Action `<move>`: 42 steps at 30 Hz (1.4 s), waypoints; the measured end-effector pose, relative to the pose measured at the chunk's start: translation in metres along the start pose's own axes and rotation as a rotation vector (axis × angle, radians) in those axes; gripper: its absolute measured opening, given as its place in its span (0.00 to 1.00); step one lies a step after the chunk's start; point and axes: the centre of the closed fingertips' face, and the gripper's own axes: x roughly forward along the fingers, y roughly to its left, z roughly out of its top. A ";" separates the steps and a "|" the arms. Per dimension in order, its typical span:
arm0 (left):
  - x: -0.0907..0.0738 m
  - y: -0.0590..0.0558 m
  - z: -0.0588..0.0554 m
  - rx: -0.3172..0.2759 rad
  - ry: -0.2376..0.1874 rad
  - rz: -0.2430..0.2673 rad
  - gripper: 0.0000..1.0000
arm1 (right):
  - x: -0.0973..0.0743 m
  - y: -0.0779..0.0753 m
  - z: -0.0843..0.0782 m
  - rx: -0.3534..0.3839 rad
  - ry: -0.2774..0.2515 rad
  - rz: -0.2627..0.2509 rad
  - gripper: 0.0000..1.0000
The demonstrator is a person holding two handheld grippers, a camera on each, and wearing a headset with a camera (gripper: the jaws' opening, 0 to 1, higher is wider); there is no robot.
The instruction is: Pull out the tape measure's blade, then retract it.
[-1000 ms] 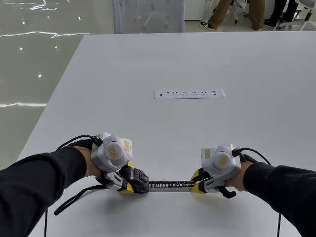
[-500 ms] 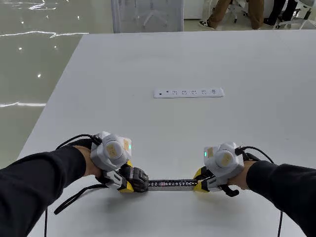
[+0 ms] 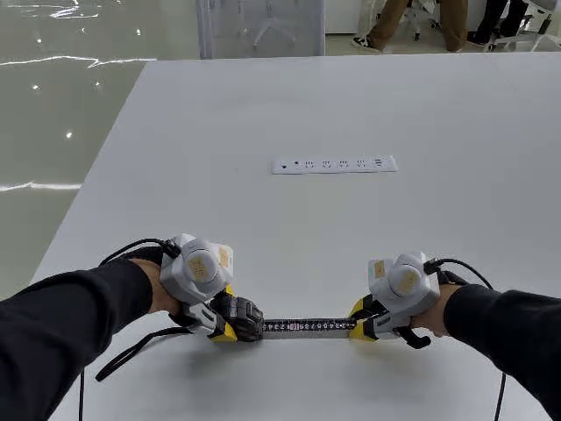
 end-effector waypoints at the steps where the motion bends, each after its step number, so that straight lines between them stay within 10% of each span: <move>1: 0.000 0.000 0.000 0.001 0.000 0.000 0.33 | -0.001 0.000 -0.001 0.001 0.001 0.000 0.11; 42: 0.001 0.000 -0.001 -0.002 0.003 0.002 0.33 | -0.024 -0.006 -0.034 0.027 0.024 -0.024 0.11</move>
